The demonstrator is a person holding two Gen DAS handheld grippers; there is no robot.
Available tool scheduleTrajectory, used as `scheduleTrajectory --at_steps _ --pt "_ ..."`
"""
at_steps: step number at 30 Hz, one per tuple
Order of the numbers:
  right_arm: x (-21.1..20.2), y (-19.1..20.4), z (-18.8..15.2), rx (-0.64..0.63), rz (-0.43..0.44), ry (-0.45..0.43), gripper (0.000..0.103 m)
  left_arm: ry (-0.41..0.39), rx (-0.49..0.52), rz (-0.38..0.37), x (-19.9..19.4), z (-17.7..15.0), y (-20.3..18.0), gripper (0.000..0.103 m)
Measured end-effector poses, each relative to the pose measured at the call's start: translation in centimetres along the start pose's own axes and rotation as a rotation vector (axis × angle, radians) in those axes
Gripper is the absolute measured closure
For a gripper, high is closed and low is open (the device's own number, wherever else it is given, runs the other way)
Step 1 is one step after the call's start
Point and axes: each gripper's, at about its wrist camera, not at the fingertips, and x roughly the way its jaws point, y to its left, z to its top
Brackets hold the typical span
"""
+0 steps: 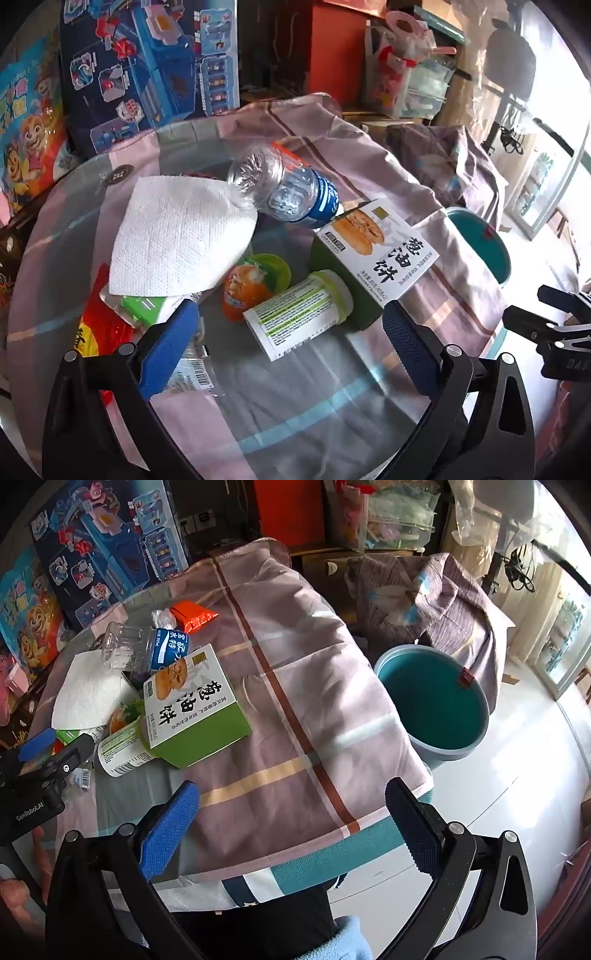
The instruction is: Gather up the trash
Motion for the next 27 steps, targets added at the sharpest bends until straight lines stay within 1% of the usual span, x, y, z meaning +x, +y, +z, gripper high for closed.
scheduleTrajectory --at_steps 2,4,8,10,11,14,20,27 --pt "-0.1 -0.1 0.1 -0.007 -0.011 -0.004 0.006 0.001 0.005 0.006 0.0 0.0 0.0 0.003" --pt "-0.3 -0.3 0.1 -0.010 -0.020 -0.007 0.006 -0.016 0.005 -0.004 -0.8 0.0 0.3 0.003" --pt "-0.4 -0.4 0.2 -0.018 -0.042 -0.011 0.006 -0.008 0.009 0.003 -0.8 0.4 0.1 0.003" --pt "-0.7 -0.4 0.4 -0.001 -0.028 -0.006 0.006 -0.013 0.008 0.000 -1.2 0.4 0.5 0.003" --pt "-0.6 -1.2 0.7 0.007 -0.010 0.004 0.006 -0.015 0.008 0.002 -1.3 0.5 0.5 0.003" --pt "-0.5 -1.1 0.8 0.002 -0.012 0.004 0.006 -0.018 0.010 0.003 -1.5 0.5 0.5 0.003" --pt "-0.4 -0.6 -0.3 0.016 -0.015 0.001 0.006 -0.015 0.011 0.007 -1.6 0.4 0.5 0.003" --pt "-0.2 -0.4 -0.4 0.022 -0.022 0.018 0.006 -0.012 0.011 0.006 -1.6 0.2 0.6 0.003"
